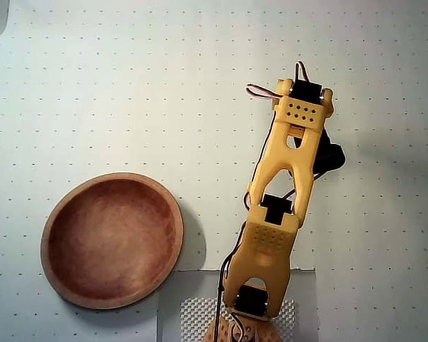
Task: Grasp a clothespin and put it in the bowl.
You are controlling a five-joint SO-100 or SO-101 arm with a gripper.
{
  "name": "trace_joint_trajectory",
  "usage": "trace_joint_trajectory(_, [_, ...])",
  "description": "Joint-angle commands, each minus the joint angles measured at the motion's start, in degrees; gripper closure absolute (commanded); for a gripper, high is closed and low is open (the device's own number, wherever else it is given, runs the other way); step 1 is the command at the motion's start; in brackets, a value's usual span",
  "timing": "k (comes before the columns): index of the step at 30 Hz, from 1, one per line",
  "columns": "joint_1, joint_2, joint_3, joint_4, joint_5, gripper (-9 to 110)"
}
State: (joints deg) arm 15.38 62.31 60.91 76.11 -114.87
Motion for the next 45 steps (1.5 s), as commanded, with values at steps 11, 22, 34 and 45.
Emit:
trace_joint_trajectory(11, [1.67, -1.41, -3.69, 0.35, -0.53, 77])
trace_joint_trajectory(22, [3.69, -3.34, -4.66, 8.17, -6.24, 77])
trace_joint_trajectory(34, [7.03, -3.78, -7.56, 8.09, -7.65, 77])
trace_joint_trajectory(45, [8.96, -9.23, -14.33, 8.26, -7.91, 77])
